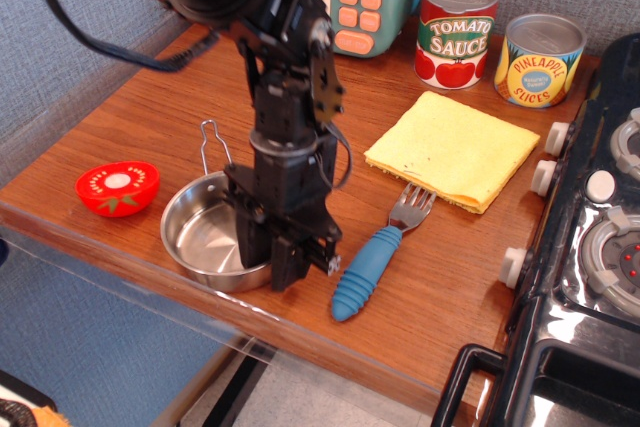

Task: Move the pot and place between tomato and fork

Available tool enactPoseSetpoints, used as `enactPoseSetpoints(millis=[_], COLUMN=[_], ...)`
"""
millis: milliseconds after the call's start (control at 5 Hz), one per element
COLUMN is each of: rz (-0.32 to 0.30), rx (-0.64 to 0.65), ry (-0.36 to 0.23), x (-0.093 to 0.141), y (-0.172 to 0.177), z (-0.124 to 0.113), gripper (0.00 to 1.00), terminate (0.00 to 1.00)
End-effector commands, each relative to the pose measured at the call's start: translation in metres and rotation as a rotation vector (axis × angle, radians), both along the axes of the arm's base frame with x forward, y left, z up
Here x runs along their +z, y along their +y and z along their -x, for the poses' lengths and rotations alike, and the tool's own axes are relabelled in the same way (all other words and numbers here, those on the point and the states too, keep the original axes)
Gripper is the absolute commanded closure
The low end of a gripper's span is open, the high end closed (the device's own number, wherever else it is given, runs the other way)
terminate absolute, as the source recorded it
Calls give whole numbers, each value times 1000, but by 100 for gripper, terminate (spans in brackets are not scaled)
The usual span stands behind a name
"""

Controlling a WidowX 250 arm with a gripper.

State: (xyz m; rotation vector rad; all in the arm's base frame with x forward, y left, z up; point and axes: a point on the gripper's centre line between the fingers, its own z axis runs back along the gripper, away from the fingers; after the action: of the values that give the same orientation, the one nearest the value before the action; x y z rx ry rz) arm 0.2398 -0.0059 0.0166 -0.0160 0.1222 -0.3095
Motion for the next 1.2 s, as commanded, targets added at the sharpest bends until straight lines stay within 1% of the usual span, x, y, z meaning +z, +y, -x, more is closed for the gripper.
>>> enactPoseSetpoints(millis=[0,200,400,600,1000], rz=[50,47,58,39,-29], rx=[70,178,215,219,238], ry=[-108,-127,-108,-116,-139], x=[37,48,47,47,45], y=[24,40,49,53,57], z=[2,3,1,0,-1], gripper=[0,0,0,0,0], terminate=[0,0,0,0,0])
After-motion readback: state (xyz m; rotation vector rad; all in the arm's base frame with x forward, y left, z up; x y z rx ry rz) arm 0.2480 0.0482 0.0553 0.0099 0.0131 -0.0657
